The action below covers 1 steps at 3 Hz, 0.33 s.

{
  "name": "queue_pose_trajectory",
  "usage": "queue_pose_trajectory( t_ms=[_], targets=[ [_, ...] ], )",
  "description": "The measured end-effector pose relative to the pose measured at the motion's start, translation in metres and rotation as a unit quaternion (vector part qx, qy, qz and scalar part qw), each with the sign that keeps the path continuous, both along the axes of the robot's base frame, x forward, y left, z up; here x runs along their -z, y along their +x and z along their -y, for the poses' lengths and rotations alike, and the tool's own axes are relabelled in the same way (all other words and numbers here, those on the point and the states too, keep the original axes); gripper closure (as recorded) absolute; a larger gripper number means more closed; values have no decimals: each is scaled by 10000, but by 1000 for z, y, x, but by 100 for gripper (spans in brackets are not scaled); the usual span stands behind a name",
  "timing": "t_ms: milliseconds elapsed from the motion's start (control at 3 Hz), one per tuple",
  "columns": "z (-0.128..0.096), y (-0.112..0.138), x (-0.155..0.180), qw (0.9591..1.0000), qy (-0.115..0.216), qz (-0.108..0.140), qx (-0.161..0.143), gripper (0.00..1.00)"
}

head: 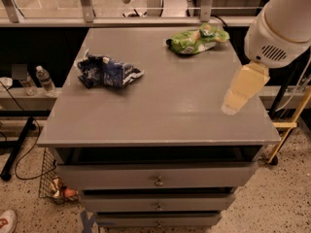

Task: Move blue chip bag near rxbar blueberry

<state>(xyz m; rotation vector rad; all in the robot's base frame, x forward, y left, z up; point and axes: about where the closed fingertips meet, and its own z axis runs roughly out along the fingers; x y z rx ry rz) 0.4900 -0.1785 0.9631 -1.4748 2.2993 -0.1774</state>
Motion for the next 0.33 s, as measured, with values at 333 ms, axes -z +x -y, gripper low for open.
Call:
queue_pose_trajectory(
  t_ms=[333],
  targets=[
    [52,-24,-1,9990,60,47,451,0]
  ],
)
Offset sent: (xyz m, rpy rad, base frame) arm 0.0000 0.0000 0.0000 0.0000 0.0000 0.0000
